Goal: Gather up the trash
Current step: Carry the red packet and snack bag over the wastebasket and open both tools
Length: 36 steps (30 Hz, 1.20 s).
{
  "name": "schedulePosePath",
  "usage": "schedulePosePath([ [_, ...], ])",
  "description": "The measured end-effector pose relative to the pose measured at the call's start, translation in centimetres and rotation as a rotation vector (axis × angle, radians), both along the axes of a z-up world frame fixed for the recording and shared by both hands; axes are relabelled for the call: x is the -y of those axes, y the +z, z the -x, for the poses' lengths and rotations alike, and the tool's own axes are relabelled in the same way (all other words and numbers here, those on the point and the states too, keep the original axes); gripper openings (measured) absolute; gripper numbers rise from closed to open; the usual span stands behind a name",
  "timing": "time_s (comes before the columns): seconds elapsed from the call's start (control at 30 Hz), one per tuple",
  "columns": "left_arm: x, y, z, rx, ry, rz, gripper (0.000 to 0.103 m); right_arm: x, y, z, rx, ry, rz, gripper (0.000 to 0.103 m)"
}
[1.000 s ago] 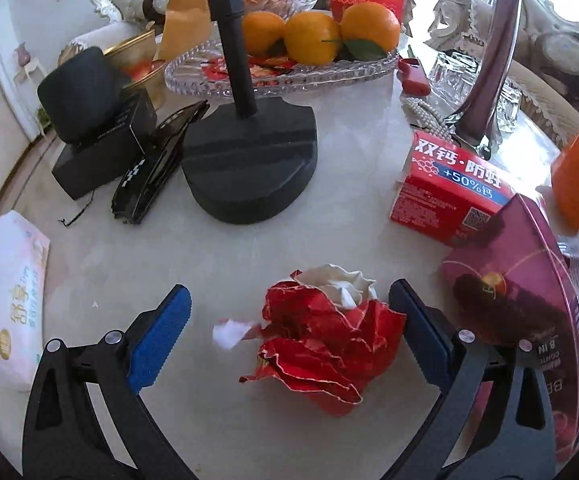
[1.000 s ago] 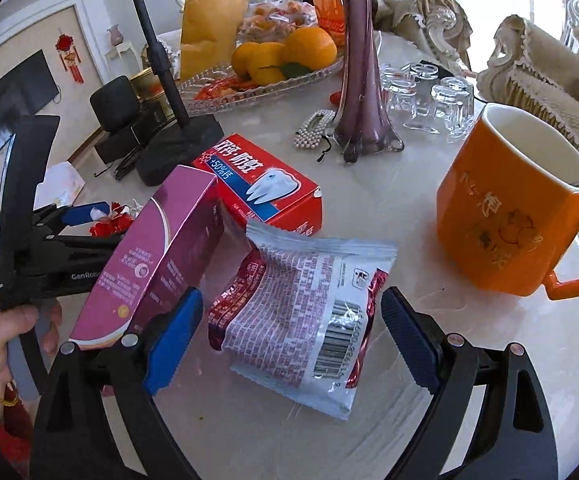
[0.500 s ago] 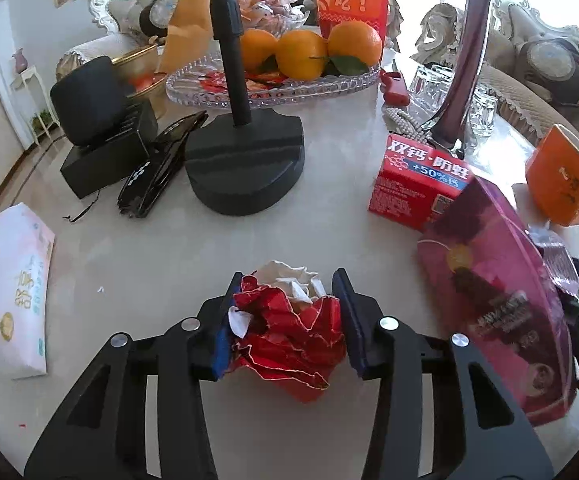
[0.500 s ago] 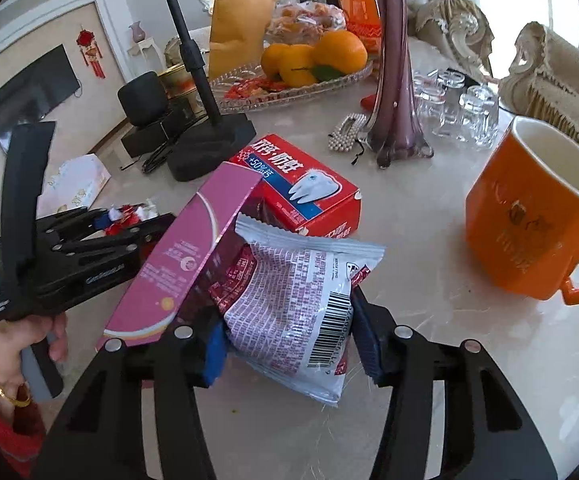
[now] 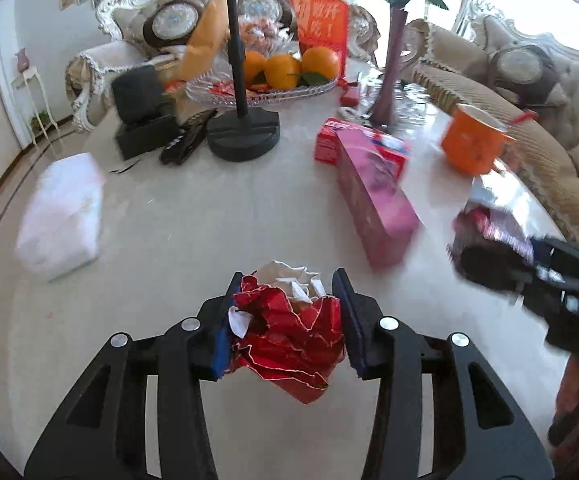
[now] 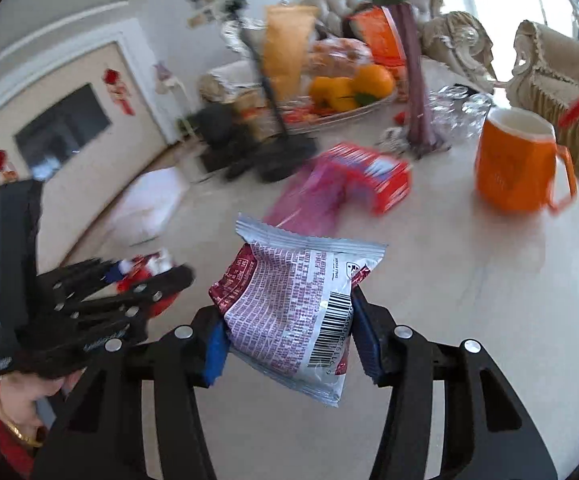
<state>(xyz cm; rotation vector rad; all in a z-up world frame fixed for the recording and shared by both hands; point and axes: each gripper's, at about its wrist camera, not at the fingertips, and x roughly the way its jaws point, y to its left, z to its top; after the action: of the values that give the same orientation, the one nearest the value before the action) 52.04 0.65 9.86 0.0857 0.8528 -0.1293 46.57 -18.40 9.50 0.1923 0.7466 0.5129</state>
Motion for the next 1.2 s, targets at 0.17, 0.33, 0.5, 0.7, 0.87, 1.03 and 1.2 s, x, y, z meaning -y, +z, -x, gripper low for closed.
schedulePosePath([
  [0.17, -0.5, 2.1, 9.9, 0.061, -0.007, -0.032, 0.044, 0.3, 0.7, 11.5, 0.042, 0.010, -0.022, 0.050],
  [0.33, -1.2, 3.2, 19.1, 0.092, -0.001, -0.014, 0.044, 1.7, 1.8, 21.6, 0.073, -0.019, -0.051, 0.050],
  [0.5, -1.0, 3.0, 29.4, 0.131, -0.013, -0.009, 0.044, 2.3, 1.6, 30.3, 0.089, -0.031, -0.063, 0.050],
  [0.7, -0.2, -1.4, 40.9, 0.100, -0.031, -0.009, 0.044, 1.4, -3.5, 38.2, -0.019, 0.006, 0.011, 0.050],
  [0.87, 0.5, -12.3, 46.4, -0.148, -0.055, 0.017, 0.044, 0.3, -11.6, 39.5, -0.227, 0.010, 0.058, 0.050],
  [1.03, 0.6, -20.8, 45.2, -0.402, -0.016, 0.113, 0.044, -1.4, -19.5, 38.2, -0.443, 0.018, 0.133, 0.050],
  [1.2, 1.5, -23.6, 44.0, -0.473, -0.009, 0.079, 0.044, -2.7, -21.7, 37.3, -0.495, 0.037, 0.176, 0.050],
])
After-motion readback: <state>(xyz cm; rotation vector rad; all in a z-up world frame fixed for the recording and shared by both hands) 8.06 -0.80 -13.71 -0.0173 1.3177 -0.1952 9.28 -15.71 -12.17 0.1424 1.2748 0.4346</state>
